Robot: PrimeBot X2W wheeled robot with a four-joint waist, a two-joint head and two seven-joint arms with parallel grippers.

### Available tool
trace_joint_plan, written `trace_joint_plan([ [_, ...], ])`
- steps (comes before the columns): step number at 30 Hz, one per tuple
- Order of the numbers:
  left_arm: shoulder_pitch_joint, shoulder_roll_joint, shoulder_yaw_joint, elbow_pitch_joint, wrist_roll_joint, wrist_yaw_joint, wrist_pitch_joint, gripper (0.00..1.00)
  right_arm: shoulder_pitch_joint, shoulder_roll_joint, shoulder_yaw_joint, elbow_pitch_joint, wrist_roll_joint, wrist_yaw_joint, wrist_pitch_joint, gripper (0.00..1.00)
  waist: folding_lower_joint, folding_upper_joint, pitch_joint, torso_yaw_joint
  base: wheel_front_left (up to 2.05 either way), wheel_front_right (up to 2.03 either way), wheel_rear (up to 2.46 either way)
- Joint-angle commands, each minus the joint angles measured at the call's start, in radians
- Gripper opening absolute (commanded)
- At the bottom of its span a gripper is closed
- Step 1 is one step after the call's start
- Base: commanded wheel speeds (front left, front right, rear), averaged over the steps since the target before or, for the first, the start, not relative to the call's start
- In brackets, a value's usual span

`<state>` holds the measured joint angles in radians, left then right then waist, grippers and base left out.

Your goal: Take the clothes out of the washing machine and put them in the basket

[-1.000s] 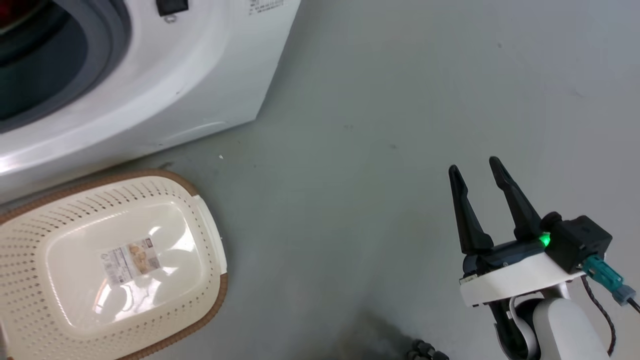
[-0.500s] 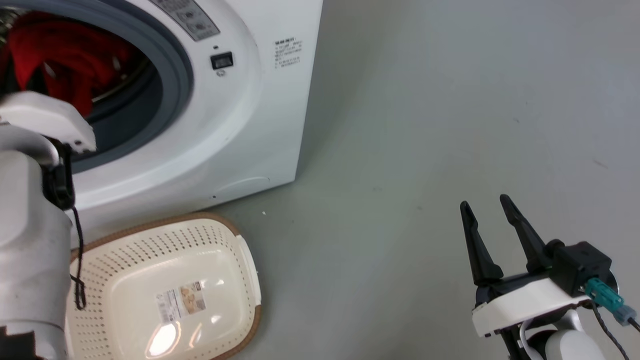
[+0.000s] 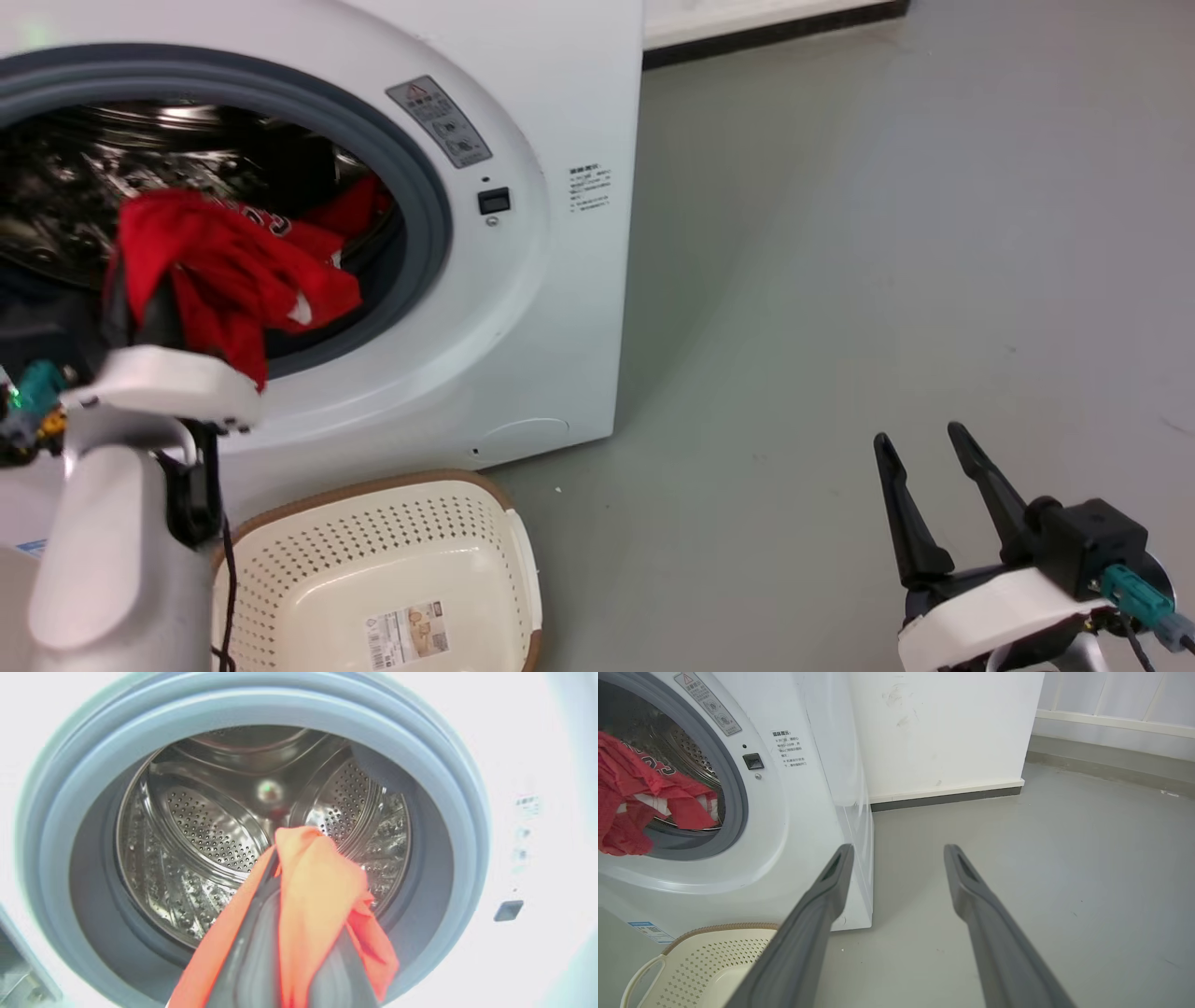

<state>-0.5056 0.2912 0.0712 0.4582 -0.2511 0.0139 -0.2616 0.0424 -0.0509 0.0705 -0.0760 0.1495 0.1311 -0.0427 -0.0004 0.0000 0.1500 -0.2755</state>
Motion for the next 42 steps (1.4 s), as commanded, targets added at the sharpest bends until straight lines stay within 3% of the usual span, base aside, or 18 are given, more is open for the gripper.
trace_joint_plan([
  [1, 0.040, -0.014, 0.003, -0.036, 0.005, 0.003, -0.005, 0.00, 0.014, 0.001, -0.007, -0.010, -0.003, -0.001, 0.005, 1.00, 0.0004, 0.0000, -0.024, 0.029, 0.00, 0.00, 0.00],
  [10, 0.287, -0.121, -0.018, -0.224, 0.010, 0.011, -0.004, 0.00, 0.065, 0.001, -0.015, -0.047, -0.019, -0.001, 0.035, 1.00, 0.0004, 0.0000, -0.067, 0.099, 0.00, 0.00, 0.00],
  [17, 0.442, -0.180, -0.063, -0.257, -0.006, 0.010, 0.001, 0.00, 0.076, 0.002, -0.021, -0.071, -0.025, -0.001, 0.048, 1.00, 0.0004, 0.0000, -0.057, 0.139, 0.00, 0.00, 0.00],
  [22, 0.494, -0.204, -0.094, -0.201, -0.017, 0.023, 0.011, 0.00, 0.045, 0.001, -0.012, -0.087, -0.015, -0.001, 0.049, 1.00, 0.0004, 0.0000, 0.001, 0.158, 0.00, 0.00, 0.00],
  [28, 0.433, -0.217, -0.113, -0.093, -0.017, 0.027, 0.002, 0.00, -0.005, 0.001, -0.005, -0.092, -0.014, -0.001, 0.031, 1.00, 0.0004, 0.0000, 0.119, 0.161, 0.00, 0.00, 0.00],
  [42, 0.195, -0.161, -0.085, 0.228, 0.000, 0.017, -0.005, 0.00, -0.149, 0.002, 0.049, -0.033, 0.032, -0.001, -0.038, 1.00, 0.0004, 0.0000, 0.415, 0.068, 0.00, 0.00, 0.00],
])
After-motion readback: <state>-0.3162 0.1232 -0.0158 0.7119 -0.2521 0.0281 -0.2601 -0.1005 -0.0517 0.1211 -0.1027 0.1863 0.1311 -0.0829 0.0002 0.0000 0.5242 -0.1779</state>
